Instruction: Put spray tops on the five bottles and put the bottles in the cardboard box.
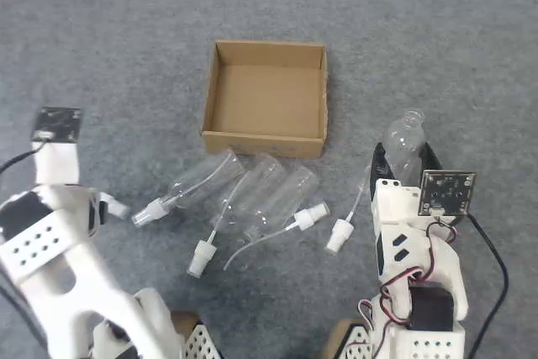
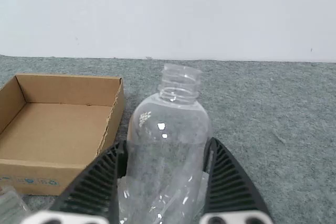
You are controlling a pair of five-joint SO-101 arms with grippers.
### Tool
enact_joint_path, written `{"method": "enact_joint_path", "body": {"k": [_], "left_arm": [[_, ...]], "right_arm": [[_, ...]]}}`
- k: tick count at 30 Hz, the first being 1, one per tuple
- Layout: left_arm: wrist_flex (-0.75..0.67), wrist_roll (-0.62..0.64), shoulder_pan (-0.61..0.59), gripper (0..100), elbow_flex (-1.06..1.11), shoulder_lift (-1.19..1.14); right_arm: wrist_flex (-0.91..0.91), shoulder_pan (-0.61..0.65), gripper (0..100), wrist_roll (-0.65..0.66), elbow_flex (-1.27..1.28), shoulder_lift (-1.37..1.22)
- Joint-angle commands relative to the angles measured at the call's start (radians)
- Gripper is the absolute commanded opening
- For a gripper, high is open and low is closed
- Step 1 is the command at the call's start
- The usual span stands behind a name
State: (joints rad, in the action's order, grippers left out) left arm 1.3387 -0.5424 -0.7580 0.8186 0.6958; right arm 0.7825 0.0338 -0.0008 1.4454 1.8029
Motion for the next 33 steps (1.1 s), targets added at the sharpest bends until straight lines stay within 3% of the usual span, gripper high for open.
{"method": "enact_joint_path", "body": {"k": [1,7,15,22,33], "left_arm": [[0.002,-0.017,0.037,18,-0.054,0.031],[-0.006,-0.017,0.058,18,-0.091,-0.014],[0.054,-0.035,0.051,18,-0.329,-0.396],[0.086,-0.176,0.052,18,-0.495,-0.591],[0.080,-0.578,0.052,18,-0.552,-0.677]], "right_arm": [[-0.030,-0.007,4.8,0.002,-0.014,0.010],[-0.030,-0.007,4.8,0.002,-0.014,0.010],[-0.030,-0.007,4.8,0.002,-0.014,0.010],[-0.030,-0.007,4.8,0.002,-0.014,0.010],[-0.030,-0.007,4.8,0.002,-0.012,0.010]]}}
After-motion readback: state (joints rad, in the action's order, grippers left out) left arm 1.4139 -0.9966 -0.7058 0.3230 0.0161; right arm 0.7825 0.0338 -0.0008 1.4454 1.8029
